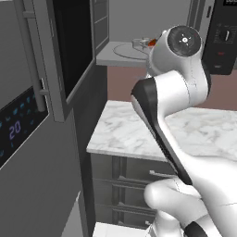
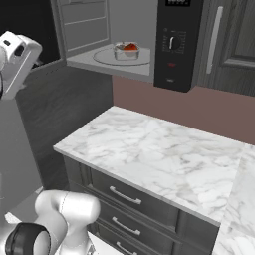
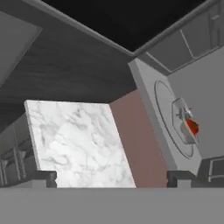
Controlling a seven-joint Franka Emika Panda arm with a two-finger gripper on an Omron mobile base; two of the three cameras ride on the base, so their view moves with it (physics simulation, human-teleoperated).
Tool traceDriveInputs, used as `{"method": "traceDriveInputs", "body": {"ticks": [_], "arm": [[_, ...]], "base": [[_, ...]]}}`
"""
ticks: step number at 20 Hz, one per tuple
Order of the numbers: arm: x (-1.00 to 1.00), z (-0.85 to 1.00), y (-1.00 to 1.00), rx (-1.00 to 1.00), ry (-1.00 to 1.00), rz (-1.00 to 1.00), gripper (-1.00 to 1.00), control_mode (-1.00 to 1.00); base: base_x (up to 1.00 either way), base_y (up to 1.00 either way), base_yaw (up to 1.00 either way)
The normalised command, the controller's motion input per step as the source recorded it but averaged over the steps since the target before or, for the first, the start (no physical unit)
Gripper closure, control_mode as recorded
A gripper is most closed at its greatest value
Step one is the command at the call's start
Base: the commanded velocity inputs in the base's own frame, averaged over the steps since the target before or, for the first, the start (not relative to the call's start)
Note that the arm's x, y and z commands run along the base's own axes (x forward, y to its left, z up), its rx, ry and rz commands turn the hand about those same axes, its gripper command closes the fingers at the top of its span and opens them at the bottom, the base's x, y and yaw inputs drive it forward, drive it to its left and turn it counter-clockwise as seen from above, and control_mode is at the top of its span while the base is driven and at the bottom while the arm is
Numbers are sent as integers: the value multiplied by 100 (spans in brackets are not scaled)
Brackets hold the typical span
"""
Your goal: Place the tupperware containing the fish and tomato meal in the microwave. Close the microwave door and press the start button to reheat the meal.
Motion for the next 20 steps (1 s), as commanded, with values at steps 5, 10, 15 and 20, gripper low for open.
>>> {"method": "traceDriveInputs", "body": {"ticks": [5,10,15,20], "arm": [[-26,8,83,-29,0,19,-100,-100],[-44,10,70,-22,0,12,-100,-100],[-58,10,55,-13,0,8,-100,-100],[-45,1,57,-7,-3,5,-100,-100]], "base": [[0,0,0],[0,0,0],[0,0,0],[0,0,0]]}}
